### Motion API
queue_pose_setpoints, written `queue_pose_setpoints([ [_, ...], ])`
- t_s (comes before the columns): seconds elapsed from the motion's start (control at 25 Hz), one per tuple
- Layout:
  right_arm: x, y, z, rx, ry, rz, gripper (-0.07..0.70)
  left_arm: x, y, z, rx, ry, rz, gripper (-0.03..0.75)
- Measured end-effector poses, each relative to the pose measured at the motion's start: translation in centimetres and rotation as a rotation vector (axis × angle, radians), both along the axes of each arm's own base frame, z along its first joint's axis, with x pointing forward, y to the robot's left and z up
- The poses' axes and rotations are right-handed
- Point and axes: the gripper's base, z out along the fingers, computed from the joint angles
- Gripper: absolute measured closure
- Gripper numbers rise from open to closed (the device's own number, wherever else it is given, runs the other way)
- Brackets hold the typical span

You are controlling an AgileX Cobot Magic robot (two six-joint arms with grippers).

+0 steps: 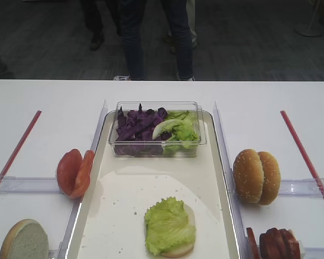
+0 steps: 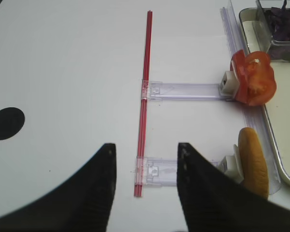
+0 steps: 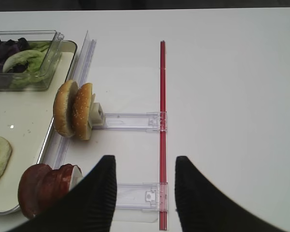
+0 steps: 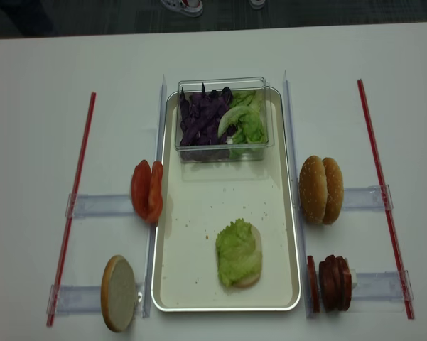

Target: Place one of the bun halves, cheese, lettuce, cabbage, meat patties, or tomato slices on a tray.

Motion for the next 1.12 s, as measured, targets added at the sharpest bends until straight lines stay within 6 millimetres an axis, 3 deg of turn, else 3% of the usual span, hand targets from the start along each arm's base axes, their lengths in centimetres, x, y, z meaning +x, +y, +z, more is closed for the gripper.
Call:
queue_pose_setpoints([
  [1.12, 0.00, 0.00, 0.00, 0.000, 0.000, 0.000, 0.305, 0.00, 0.00, 0.00, 0.000, 0.000, 0.000, 0.428],
])
